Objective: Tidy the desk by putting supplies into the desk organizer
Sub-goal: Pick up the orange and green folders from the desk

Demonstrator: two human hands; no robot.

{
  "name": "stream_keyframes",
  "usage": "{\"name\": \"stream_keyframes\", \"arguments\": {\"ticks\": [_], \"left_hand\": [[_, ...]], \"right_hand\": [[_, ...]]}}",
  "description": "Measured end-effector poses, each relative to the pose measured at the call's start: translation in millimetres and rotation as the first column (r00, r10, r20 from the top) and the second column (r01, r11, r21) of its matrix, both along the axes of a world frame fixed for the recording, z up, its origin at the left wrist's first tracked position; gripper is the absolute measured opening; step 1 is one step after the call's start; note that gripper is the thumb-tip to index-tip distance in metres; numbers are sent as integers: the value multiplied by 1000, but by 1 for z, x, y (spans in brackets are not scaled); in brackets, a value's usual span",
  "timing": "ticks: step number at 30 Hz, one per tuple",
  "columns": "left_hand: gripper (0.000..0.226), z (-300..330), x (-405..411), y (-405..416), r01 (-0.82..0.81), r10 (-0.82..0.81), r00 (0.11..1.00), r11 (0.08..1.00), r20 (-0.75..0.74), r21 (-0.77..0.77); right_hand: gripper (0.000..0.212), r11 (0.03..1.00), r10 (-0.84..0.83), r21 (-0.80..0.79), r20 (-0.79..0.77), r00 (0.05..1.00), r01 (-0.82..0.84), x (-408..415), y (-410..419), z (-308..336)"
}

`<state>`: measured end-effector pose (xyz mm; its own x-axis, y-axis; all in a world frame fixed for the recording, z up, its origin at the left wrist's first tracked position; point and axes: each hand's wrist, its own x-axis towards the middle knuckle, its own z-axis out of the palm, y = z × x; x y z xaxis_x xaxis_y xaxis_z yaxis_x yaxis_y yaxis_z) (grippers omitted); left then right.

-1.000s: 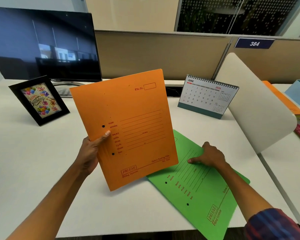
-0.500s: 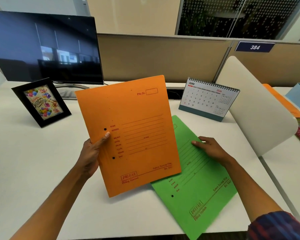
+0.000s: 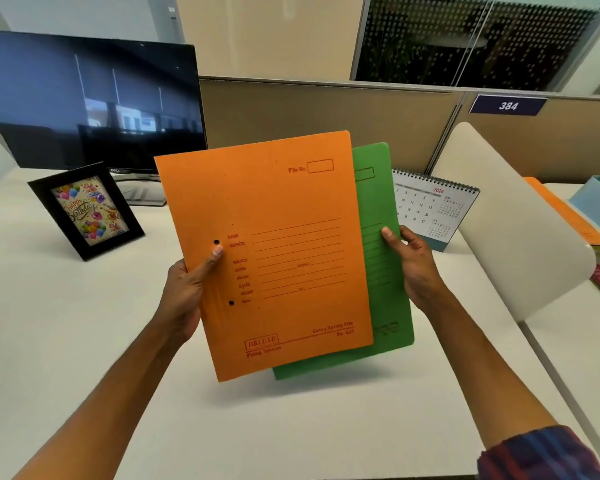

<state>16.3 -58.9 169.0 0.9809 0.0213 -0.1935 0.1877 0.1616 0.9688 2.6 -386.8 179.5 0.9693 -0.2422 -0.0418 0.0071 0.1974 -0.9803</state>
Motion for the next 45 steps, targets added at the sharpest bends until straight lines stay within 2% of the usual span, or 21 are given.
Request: {"name": "stream_keyframes", "arguments": {"ticks": [3,8,10,12,14,15,18,19,27,31,35,40,43,45], "left_hand": [[53,8,4,-3,-8,7,999,1000,33,27],[42,17,12,-4,-17,14,995,999,100,32],[47,18,16,-5,-30,22,990,998,137,55],[53,16,18,-8,-50,36,986,995,163,85],[49,14,21,-10,-92,73,982,990,174,104],[48,14,23,-11,-111,90,980,988,177,112],[48,14,28,-9,-106,78,975,986,207,126],[46,15,29,-8,-85,55,974,988,220,129],[25,15,34,-4,23,-34,970,999,239,47],[33,6,34,-3,52,-58,971,998,231,32],[41,1,33,0,60,-63,971,998,229,23],[48,2,32,-3,90,-101,967,994,233,55],[49,2,32,-6,100,-110,968,993,224,59],[50,1,33,-7,96,-109,969,993,221,70]], "right_hand": [[31,998,-43,56,25,999,41,4,16,5],[13,986,-167,25,21,986,166,10,44,9],[23,983,-184,26,24,983,184,9,56,12],[41,983,-181,10,43,983,181,8,65,14],[52,983,-178,-18,109,978,181,7,74,16],[49,982,-177,-45,149,973,185,7,78,16],[14,974,-145,-135,243,959,181,8,82,12],[16,971,-129,-163,253,959,173,9,82,9],[24,953,-104,-268,146,984,141,19,78,-5],[38,958,-100,-265,49,994,109,21,74,-14],[28,961,-39,-273,13,999,41,18,71,-21],[33,964,16,-267,86,996,8,14,62,-16],[45,965,17,-260,102,995,10,13,59,-14],[37,969,16,-249,100,995,10,12,59,-14]]}}
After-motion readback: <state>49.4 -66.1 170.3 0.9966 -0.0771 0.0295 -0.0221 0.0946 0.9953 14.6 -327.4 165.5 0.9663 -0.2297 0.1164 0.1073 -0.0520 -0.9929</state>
